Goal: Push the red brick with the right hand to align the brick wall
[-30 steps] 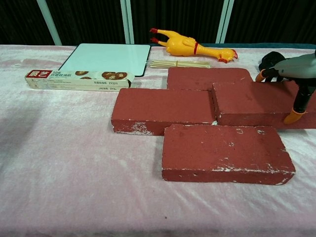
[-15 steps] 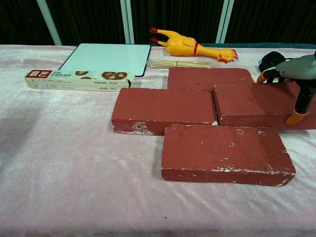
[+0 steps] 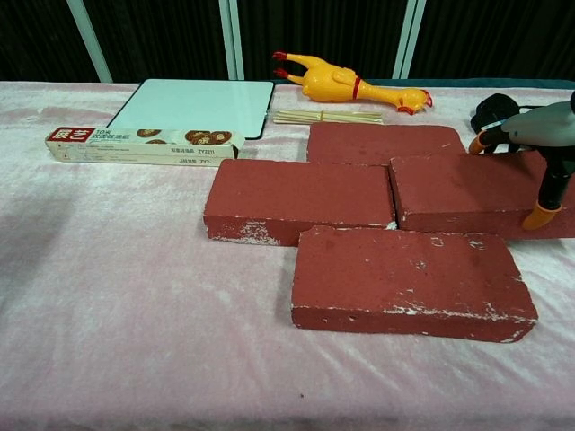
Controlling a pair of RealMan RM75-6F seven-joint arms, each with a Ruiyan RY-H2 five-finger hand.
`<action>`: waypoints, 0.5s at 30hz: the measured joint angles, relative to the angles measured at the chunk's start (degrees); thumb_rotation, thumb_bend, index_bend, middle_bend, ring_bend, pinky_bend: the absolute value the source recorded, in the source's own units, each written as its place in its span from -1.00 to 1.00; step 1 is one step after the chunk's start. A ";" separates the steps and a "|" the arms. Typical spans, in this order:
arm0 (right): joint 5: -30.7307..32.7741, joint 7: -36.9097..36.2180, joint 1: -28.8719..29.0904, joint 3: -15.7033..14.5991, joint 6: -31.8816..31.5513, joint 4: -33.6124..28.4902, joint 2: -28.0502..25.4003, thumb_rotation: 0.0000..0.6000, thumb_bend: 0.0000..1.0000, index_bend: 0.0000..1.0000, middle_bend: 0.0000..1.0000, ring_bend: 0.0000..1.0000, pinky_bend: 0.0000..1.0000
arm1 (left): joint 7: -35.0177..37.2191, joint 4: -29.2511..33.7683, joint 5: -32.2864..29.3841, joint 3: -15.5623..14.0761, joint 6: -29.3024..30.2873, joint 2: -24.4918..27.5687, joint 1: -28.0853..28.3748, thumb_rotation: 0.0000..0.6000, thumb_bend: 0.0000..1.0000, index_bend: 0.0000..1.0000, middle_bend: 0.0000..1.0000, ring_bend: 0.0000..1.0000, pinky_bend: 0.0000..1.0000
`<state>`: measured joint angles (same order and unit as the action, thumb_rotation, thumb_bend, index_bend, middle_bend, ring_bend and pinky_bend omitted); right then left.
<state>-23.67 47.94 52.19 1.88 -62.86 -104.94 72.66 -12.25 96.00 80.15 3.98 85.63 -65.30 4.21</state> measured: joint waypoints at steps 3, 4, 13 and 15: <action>0.42 0.00 0.11 0.19 -0.06 -0.34 0.06 1.00 -0.75 -0.72 -0.82 -0.68 -0.70 | -0.02 0.01 -0.02 0.02 0.04 -0.02 -0.01 1.00 -0.51 -0.89 -0.95 -1.00 -1.00; 0.61 0.02 0.18 0.29 -0.14 -0.46 0.11 1.00 -0.75 -0.72 -0.82 -0.68 -0.70 | -0.02 0.02 -0.01 0.01 0.05 -0.03 -0.02 1.00 -0.51 -0.89 -0.95 -1.00 -1.00; 0.29 -0.78 -0.12 0.68 -1.17 0.47 1.54 1.00 -0.75 -0.74 -0.83 -0.68 -0.70 | 0.13 0.01 -0.07 0.03 0.12 0.00 -0.09 1.00 -0.51 -0.89 -0.95 -1.00 -1.00; 0.04 -0.94 -0.27 0.67 -1.45 0.69 1.79 1.00 -0.76 -0.74 -0.84 -0.68 -0.70 | 0.10 0.00 -0.06 0.03 0.09 0.00 -0.06 1.00 -0.51 -0.89 -0.95 -1.00 -1.00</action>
<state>-23.63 47.00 51.92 2.55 -64.31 -104.26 74.44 -12.15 96.00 80.08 4.00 85.72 -65.30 4.15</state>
